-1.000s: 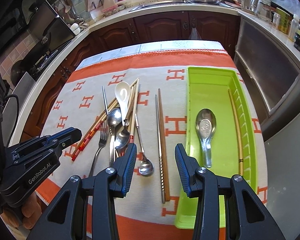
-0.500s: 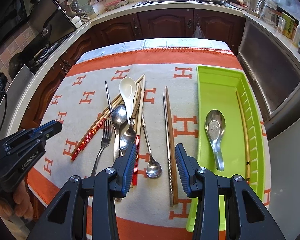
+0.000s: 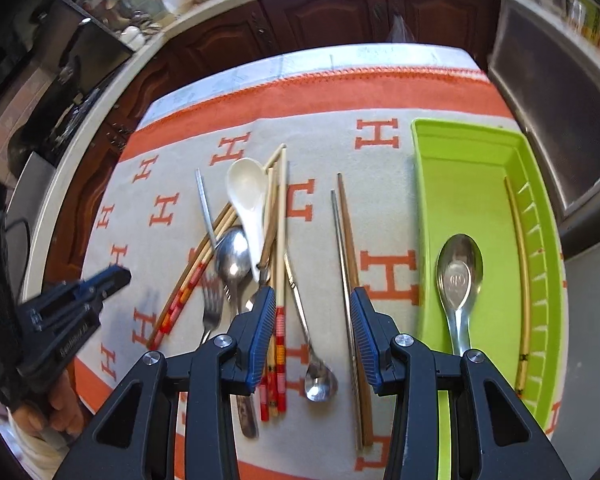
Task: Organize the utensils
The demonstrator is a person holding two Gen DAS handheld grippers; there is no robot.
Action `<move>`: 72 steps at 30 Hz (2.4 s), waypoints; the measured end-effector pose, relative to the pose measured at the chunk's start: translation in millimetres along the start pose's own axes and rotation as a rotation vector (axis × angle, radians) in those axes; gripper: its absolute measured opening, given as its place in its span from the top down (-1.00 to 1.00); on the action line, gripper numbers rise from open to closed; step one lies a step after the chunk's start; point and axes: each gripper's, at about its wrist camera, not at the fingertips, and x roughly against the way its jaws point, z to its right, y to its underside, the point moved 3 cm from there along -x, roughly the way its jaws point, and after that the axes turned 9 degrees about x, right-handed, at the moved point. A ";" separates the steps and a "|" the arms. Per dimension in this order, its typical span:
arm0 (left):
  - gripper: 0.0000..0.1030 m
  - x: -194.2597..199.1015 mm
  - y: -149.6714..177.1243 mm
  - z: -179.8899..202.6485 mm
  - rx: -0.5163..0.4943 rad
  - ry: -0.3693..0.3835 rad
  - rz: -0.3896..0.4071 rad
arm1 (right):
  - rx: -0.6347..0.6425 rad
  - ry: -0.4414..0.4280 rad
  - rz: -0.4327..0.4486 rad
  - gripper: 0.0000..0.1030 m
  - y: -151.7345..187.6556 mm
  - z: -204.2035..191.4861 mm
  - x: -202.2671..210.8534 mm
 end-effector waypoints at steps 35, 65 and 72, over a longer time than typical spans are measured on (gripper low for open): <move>0.92 -58.8 -10.0 12.3 -0.031 0.044 -0.100 | -0.012 0.032 -0.153 0.88 -2.0 -8.4 -76.0; 0.92 -65.9 -23.8 17.3 0.005 0.142 -0.177 | -0.109 -0.113 -0.101 0.88 23.3 10.9 -69.1; 0.92 -50.4 -28.9 12.1 0.028 0.175 -0.157 | -0.103 -0.119 -0.099 0.88 24.6 10.2 -68.8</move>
